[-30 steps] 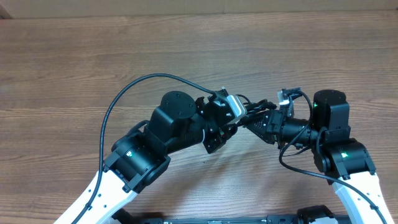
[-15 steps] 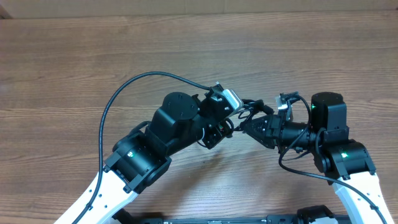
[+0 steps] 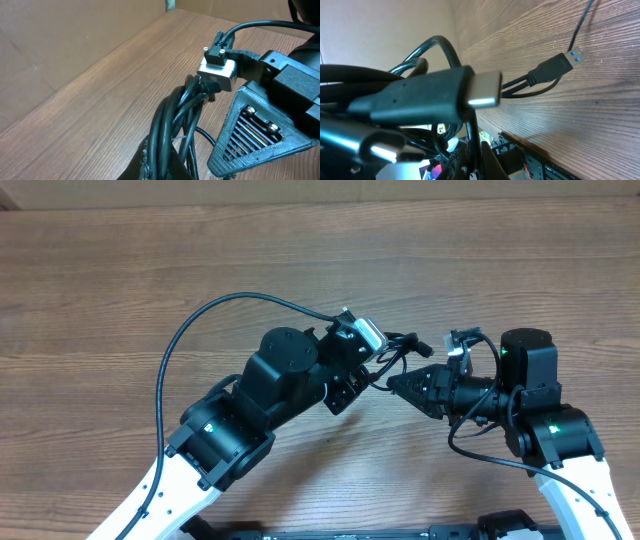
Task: Untangle cables
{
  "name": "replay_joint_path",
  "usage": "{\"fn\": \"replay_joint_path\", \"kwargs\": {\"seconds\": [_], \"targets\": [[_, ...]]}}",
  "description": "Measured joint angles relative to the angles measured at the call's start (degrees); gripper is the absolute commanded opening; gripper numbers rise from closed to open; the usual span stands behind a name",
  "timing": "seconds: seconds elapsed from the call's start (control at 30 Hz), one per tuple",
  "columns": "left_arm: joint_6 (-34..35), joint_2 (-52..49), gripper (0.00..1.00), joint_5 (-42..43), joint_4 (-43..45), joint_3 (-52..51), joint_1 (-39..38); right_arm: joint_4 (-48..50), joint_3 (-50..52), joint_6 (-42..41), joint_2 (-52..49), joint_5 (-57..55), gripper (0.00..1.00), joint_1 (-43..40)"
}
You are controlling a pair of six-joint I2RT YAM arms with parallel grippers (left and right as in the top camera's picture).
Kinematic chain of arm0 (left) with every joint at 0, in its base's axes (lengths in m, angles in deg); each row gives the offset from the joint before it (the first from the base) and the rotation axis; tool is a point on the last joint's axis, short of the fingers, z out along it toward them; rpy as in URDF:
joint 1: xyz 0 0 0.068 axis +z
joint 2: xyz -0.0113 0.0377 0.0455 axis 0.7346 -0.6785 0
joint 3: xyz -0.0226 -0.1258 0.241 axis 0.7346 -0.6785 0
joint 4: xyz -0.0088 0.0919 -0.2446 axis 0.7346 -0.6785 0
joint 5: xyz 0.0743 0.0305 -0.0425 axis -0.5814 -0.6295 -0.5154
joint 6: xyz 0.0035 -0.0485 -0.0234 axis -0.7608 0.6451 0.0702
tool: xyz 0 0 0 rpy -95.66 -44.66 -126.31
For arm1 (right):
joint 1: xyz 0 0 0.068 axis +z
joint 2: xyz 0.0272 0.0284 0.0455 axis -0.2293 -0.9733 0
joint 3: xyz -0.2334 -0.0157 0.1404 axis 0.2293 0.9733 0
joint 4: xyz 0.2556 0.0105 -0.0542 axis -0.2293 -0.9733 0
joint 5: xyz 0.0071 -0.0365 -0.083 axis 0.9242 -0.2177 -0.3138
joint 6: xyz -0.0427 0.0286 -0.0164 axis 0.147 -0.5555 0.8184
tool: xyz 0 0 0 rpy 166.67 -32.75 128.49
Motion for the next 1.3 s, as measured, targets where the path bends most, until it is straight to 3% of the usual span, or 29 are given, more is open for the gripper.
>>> {"fn": "replay_joint_path", "kwargs": {"seconds": [0.2,0.4,0.6,0.83,0.9,0.97,1.0,1.03,1.3], "targets": [[0.96,0.00,0.04,1.20,2.91,0.00,0.00,-3.65,0.00,2.08,0.00,-0.63,0.04,0.00],[1.51,0.00,0.04,12.59,8.44,0.00,0.07,-6.14,0.00,2.89,0.00,-4.13,0.04,0.00],[1.66,0.00,0.04,21.07,8.61,0.00,0.07,-4.79,0.00,3.34,0.00,-5.14,0.04,0.02],[2.84,0.00,0.04,22.93,9.05,0.00,0.07,-4.70,0.00,4.92,0.00,-4.96,0.05,0.02],[2.86,0.00,0.04,23.10,10.32,0.00,0.07,-5.05,0.00,6.58,0.00,-4.90,0.13,0.00],[3.08,0.00,0.04,23.30,12.15,0.00,0.07,-5.49,0.00,8.52,0.00,-4.87,0.30,0.02],[3.45,0.00,0.04,23.45,13.33,0.00,0.07,-6.29,0.00,9.14,0.00,-5.07,0.43,0.00],[3.72,0.00,0.04,23.56,13.92,0.00,0.07,-6.67,0.00,9.86,0.00,-5.31,0.48,0.00],[5.40,0.00,0.04,24.17,17.22,0.00,0.07,-10.08,0.00,12.92,-0.02,-10.54,0.54,0.02]]}}
